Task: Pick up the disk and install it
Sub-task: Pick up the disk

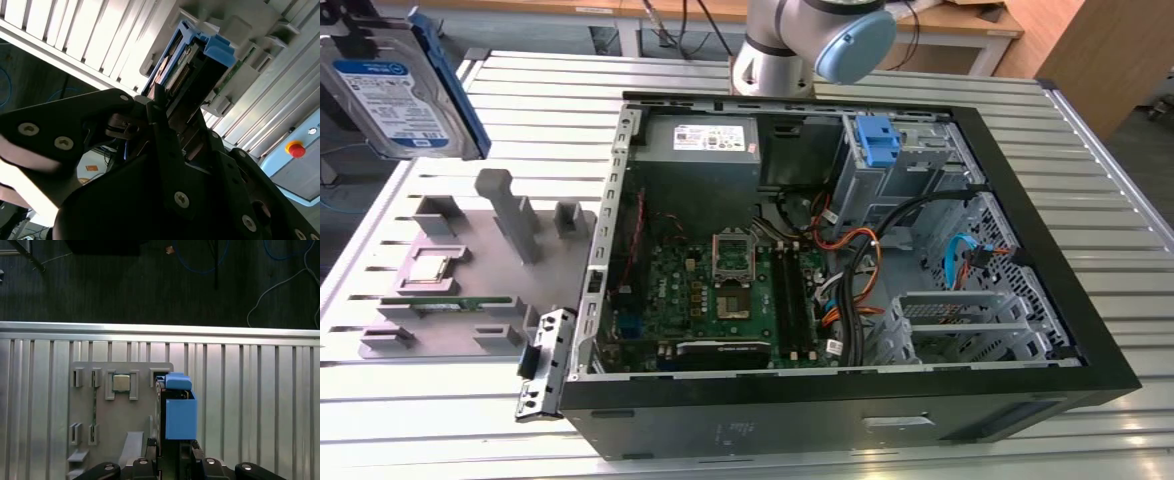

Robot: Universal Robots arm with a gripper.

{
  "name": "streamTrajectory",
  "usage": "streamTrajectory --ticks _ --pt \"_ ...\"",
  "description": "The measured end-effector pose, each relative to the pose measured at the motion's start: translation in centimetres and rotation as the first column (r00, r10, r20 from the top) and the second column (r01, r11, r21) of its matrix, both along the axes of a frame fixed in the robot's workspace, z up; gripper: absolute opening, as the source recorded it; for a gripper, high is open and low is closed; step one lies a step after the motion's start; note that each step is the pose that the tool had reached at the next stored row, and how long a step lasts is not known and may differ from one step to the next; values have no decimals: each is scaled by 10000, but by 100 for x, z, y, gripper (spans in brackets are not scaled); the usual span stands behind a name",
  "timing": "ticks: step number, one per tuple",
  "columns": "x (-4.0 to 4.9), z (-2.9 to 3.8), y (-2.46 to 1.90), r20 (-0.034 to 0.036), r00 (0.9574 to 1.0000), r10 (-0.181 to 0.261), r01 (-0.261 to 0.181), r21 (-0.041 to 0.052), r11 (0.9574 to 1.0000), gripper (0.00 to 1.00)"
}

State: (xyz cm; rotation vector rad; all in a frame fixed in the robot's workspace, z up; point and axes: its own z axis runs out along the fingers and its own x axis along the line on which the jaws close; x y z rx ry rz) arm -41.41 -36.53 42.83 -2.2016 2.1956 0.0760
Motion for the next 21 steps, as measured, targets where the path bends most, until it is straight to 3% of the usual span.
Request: streamTrajectory --ticks 21 --pt "0 392 0 0 10000 0 0 19 10000 35"
